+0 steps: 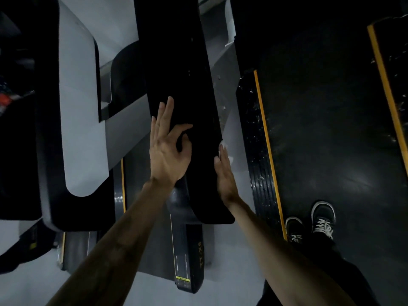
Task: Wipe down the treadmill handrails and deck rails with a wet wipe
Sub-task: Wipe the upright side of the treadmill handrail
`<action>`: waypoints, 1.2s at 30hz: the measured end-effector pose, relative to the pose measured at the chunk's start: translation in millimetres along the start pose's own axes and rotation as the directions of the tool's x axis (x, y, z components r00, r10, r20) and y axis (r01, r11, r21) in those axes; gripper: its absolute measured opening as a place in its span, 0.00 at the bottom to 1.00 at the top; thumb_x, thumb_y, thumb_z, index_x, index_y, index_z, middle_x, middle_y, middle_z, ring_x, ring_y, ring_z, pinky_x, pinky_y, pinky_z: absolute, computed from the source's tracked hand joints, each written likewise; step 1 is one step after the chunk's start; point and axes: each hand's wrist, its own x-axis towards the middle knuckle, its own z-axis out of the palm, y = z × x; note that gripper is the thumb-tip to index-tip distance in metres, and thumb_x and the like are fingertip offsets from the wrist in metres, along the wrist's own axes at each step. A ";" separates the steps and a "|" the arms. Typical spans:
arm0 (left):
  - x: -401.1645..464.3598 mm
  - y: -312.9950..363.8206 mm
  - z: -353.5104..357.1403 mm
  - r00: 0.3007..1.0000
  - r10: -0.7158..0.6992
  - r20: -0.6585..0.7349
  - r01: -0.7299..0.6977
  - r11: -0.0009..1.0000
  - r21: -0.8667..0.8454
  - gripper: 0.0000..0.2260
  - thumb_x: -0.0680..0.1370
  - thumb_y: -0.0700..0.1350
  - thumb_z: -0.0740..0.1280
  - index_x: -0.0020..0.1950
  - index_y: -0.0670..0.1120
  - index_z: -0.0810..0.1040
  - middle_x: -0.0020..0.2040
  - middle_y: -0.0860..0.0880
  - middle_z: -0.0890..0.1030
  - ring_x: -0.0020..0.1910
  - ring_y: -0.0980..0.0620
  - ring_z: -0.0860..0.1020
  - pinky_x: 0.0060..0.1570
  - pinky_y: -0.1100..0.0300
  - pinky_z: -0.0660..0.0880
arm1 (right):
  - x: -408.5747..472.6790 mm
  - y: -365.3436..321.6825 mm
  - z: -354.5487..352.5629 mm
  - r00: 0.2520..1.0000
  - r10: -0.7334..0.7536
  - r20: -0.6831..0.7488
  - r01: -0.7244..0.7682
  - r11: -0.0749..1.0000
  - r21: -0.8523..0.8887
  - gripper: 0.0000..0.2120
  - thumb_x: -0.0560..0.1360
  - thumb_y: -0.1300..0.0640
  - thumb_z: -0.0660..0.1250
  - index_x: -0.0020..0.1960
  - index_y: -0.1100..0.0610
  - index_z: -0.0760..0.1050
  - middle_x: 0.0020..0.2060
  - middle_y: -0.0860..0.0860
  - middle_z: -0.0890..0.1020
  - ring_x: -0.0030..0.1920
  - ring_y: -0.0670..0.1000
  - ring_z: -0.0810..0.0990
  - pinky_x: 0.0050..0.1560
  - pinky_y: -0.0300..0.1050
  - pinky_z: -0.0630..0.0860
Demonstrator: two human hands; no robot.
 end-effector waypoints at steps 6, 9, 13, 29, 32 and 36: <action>1.2 3.9 -1.1 1.000 -0.016 0.003 0.016 0.998 0.061 0.14 0.79 0.40 0.62 0.60 0.43 0.84 0.82 0.42 0.62 0.83 0.42 0.55 0.79 0.36 0.56 | 16.8 -2.7 -4.9 0.996 0.084 0.014 -0.085 0.991 0.107 0.31 0.85 0.40 0.49 0.84 0.50 0.49 0.83 0.43 0.49 0.81 0.40 0.46 0.83 0.52 0.45; 1.4 6.8 -1.3 1.000 -0.023 -0.002 0.023 0.997 0.068 0.14 0.79 0.40 0.62 0.60 0.43 0.84 0.82 0.42 0.62 0.83 0.42 0.55 0.79 0.37 0.56 | 58.2 -30.7 -10.9 0.990 0.141 0.008 -0.142 0.989 0.048 0.30 0.86 0.38 0.49 0.84 0.46 0.49 0.83 0.42 0.49 0.81 0.40 0.46 0.83 0.54 0.43; 2.2 10.0 -2.5 0.999 -0.042 -0.006 0.042 0.997 0.064 0.15 0.80 0.39 0.62 0.63 0.42 0.82 0.81 0.42 0.63 0.82 0.42 0.56 0.79 0.37 0.56 | 50.3 -40.5 -4.4 1.000 -0.005 0.026 0.004 0.999 0.040 0.29 0.85 0.37 0.51 0.83 0.41 0.50 0.82 0.38 0.49 0.79 0.36 0.45 0.81 0.46 0.44; 3.7 12.2 -3.3 0.990 -0.128 -0.052 0.128 0.992 -0.001 0.28 0.80 0.41 0.62 0.81 0.40 0.63 0.83 0.41 0.59 0.83 0.43 0.55 0.80 0.40 0.55 | 83.4 -68.1 -8.9 0.997 -0.032 0.069 0.030 0.999 0.021 0.29 0.87 0.42 0.50 0.84 0.49 0.47 0.83 0.45 0.49 0.82 0.43 0.46 0.83 0.53 0.46; 4.0 10.3 -1.8 0.991 -0.120 -0.063 0.120 0.993 -0.010 0.27 0.81 0.42 0.61 0.80 0.39 0.64 0.82 0.40 0.60 0.83 0.43 0.56 0.79 0.39 0.56 | 52.5 -55.7 -5.7 0.982 -0.168 0.083 0.175 0.981 -0.079 0.29 0.86 0.41 0.52 0.84 0.44 0.48 0.83 0.40 0.48 0.81 0.39 0.44 0.81 0.47 0.43; 3.1 8.1 0.3 0.991 -0.108 -0.084 0.107 0.994 -0.016 0.25 0.82 0.41 0.61 0.80 0.39 0.65 0.82 0.41 0.61 0.82 0.43 0.57 0.79 0.38 0.57 | 19.6 -19.5 -9.4 0.966 -0.242 0.087 0.254 0.950 -0.178 0.27 0.87 0.46 0.53 0.84 0.47 0.51 0.83 0.42 0.51 0.82 0.42 0.45 0.83 0.55 0.46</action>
